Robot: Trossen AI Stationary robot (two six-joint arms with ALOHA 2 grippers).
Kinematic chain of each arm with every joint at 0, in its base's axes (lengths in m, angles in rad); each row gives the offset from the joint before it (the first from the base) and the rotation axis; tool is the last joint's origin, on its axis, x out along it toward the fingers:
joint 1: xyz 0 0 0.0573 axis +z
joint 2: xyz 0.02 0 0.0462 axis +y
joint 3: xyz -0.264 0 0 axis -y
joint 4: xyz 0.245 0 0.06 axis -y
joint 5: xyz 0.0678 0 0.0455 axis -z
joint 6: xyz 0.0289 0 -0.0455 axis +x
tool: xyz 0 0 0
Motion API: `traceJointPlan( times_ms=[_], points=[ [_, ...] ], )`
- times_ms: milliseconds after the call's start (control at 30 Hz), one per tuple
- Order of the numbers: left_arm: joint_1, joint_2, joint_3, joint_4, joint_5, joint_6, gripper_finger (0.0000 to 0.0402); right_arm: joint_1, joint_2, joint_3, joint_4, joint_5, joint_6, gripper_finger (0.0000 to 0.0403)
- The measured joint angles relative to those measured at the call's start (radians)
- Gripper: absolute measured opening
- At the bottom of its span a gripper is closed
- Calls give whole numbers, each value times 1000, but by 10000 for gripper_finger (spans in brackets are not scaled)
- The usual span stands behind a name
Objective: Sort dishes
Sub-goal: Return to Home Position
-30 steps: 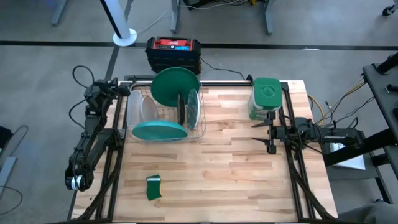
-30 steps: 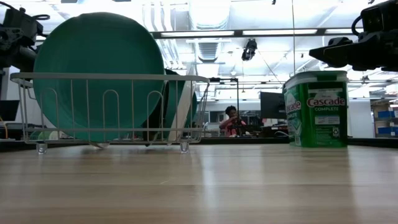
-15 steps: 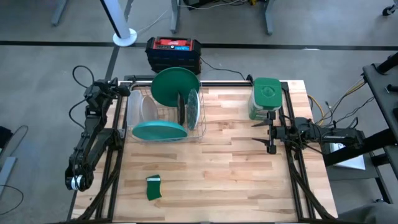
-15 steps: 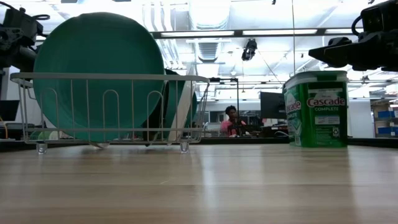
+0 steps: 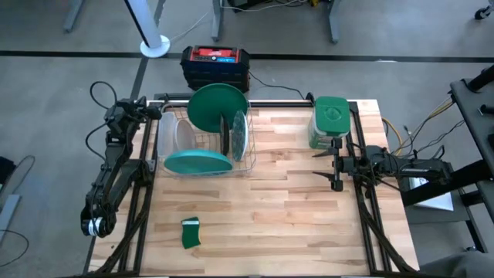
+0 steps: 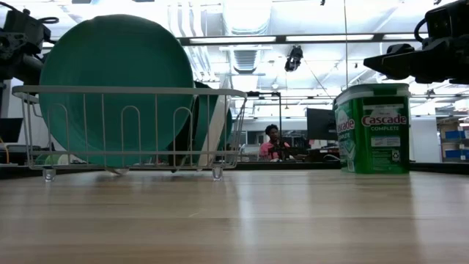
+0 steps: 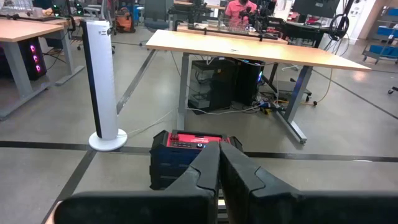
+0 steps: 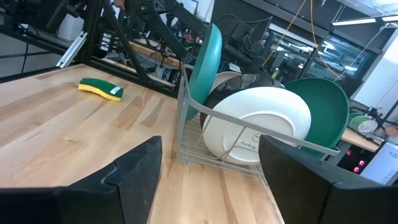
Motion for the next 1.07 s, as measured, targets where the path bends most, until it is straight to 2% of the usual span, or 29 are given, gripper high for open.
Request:
traceJointPlan(
  times_ms=[633,1067],
  points=[
    [0,0,0,0,0,0,0,0,0,0,0,0,0,233],
    [0,0,0,0,0,0,0,0,0,0,0,0,0,256]
  ],
)
